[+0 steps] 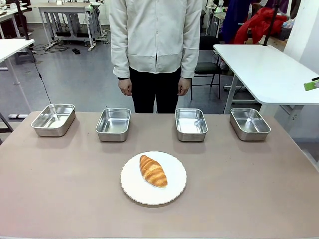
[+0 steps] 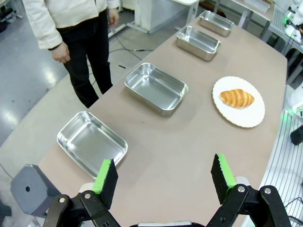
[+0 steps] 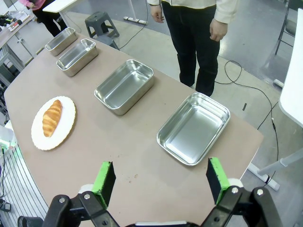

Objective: Place the bread in the container.
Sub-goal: Place the Butter Roll into the Airtight Container indicated by the human.

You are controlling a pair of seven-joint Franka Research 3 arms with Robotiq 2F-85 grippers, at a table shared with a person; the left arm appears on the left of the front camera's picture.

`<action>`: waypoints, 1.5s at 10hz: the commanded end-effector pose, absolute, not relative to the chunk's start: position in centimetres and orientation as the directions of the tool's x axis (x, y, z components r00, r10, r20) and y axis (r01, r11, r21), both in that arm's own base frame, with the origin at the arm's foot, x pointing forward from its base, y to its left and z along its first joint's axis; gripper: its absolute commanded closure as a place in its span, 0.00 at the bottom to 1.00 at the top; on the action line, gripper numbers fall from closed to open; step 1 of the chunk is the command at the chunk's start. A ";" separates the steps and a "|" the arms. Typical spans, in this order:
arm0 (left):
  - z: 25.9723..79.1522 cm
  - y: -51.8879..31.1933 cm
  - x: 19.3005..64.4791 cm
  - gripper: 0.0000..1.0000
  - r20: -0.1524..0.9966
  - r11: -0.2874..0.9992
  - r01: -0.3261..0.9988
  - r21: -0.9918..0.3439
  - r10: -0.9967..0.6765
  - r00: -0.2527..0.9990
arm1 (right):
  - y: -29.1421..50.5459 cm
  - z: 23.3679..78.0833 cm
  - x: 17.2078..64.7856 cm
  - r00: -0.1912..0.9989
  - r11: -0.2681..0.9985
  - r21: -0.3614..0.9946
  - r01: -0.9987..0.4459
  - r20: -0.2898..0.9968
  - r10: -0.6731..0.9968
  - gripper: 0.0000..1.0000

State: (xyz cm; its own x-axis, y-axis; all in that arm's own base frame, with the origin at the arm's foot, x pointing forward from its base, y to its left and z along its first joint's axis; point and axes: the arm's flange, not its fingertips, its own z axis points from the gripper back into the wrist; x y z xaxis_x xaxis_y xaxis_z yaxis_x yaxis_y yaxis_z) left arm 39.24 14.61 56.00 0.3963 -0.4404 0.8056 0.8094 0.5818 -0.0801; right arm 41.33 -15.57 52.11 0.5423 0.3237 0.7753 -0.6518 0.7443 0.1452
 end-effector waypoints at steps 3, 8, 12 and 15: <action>56.1 14.5 39.2 0.00 0.815 0.575 0.815 -0.076 -0.435 0.383 | -15.5 52.2 41.5 0.525 0.738 0.140 -0.660 0.789 0.319 0.00; 56.1 14.5 39.2 0.00 0.815 0.575 0.815 -0.076 -0.435 0.383 | -15.5 52.2 41.5 0.525 0.738 0.140 -0.660 0.789 0.319 0.00; 56.1 14.5 39.2 0.00 0.815 0.575 0.815 -0.076 -0.435 0.383 | -15.5 52.2 41.5 0.525 0.738 0.140 -0.660 0.789 0.319 0.00; 56.1 14.5 39.2 0.00 0.815 0.575 0.815 -0.076 -0.435 0.383 | -15.5 52.2 41.5 0.525 0.738 0.140 -0.660 0.789 0.319 0.00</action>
State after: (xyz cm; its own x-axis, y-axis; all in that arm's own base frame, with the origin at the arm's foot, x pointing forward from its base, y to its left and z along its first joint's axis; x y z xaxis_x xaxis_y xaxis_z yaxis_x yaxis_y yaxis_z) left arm 39.24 14.61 56.00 0.3963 -0.4404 0.8056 0.8094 0.5818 -0.0801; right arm 41.33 -15.56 52.11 0.5423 0.3240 0.7752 -0.6519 0.7443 0.1450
